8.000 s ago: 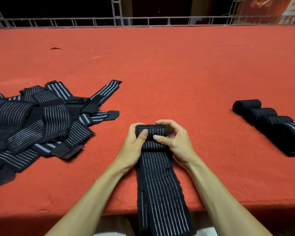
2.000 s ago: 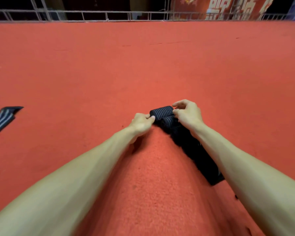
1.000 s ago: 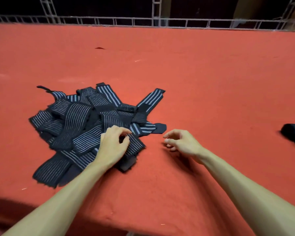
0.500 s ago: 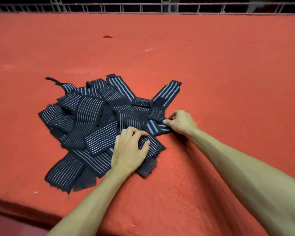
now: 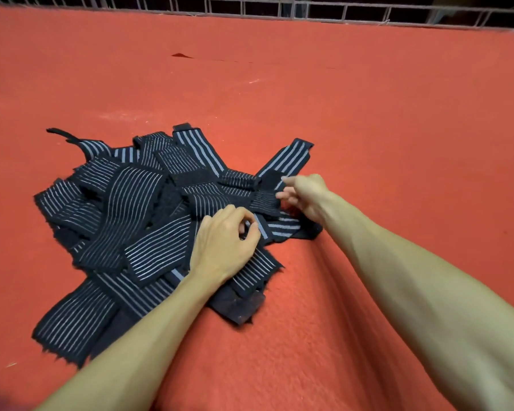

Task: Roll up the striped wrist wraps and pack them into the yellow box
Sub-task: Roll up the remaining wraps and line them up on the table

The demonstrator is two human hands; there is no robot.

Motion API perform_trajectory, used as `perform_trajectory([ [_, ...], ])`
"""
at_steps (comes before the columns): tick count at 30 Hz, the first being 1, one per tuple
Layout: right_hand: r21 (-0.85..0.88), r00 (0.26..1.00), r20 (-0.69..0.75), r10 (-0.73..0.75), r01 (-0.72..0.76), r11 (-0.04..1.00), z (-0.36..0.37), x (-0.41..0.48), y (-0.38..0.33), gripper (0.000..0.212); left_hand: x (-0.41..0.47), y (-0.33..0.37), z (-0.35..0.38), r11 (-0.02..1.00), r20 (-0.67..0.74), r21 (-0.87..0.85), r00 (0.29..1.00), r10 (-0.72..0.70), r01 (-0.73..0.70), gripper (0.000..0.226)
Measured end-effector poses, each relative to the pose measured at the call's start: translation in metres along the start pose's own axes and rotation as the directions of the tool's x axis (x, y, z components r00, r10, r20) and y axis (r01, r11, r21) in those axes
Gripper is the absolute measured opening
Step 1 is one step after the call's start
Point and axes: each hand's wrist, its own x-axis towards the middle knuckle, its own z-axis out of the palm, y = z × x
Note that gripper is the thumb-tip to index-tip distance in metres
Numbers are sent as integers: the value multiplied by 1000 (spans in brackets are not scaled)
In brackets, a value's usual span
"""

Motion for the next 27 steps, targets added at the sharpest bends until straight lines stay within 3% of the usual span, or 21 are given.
perform_trajectory([
  [5,-40,996,-89,19,-23,999,26,19,-1,28,2,-3,-2,986,-41,-166,998,-40,32,10],
  [11,-93,967,-196,-162,146,985,3,7,-9,35,0,0,-7,989,-87,-136,995,39,-51,25],
  [15,-4,955,-151,-255,258,966,-38,-20,-23,24,-5,14,-20,985,-201,-112,974,107,-131,24],
  [18,83,949,-144,-280,294,952,-67,-43,-34,15,-1,41,-33,965,-260,-189,957,130,-183,27],
  [20,124,951,-164,-261,283,951,-85,-57,-37,16,3,67,-40,954,-164,-261,980,108,-149,36],
  [23,214,961,-158,-227,258,942,-115,-82,-40,20,5,111,-43,945,91,-325,993,74,-41,52],
  [25,212,964,-107,-245,263,941,-128,-99,-42,21,5,130,-39,909,306,-400,952,12,117,62],
  [27,173,961,-74,-266,275,946,-144,-116,-44,23,3,146,-33,833,468,-499,883,30,237,57],
])
